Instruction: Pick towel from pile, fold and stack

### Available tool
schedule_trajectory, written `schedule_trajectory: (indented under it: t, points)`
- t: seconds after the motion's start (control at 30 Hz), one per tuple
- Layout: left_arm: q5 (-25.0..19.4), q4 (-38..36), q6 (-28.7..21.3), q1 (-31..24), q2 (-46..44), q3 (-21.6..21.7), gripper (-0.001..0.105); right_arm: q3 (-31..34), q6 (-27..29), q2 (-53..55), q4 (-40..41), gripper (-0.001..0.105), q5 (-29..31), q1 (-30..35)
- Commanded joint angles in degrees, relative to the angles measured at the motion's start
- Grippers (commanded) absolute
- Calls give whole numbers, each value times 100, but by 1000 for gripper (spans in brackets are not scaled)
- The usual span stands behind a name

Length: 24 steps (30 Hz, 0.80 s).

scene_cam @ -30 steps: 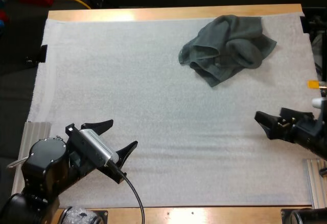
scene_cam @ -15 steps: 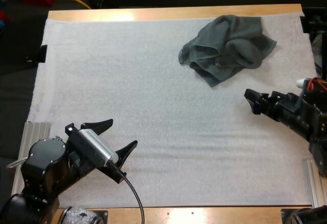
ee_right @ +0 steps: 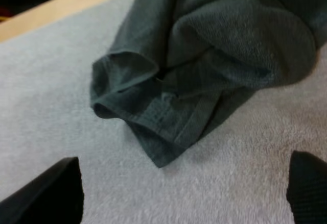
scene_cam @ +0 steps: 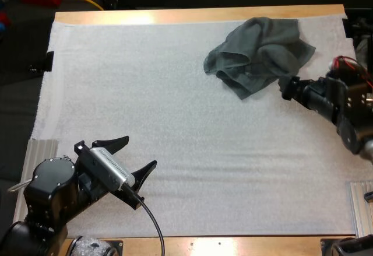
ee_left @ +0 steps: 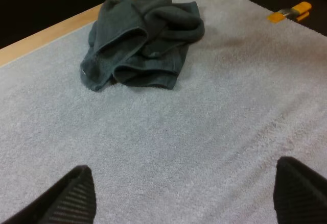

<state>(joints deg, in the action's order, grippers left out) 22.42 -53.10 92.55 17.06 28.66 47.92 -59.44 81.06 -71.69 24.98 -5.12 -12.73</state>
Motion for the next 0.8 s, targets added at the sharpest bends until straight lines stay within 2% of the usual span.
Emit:
schedule_trajectory:
  t: [0.0, 0.33, 0.77]
  points:
    - [18, 78, 50, 9, -3, 43, 69, -128, 18, -170, -33, 78, 36, 42]
    - [49, 78, 237, 9, -3, 43, 69, -382, 13, -1154, -221, 78, -33, 535]
    - [49, 78, 273, 9, -3, 43, 69, -386, -70, -2259, -1424, 78, -294, 787]
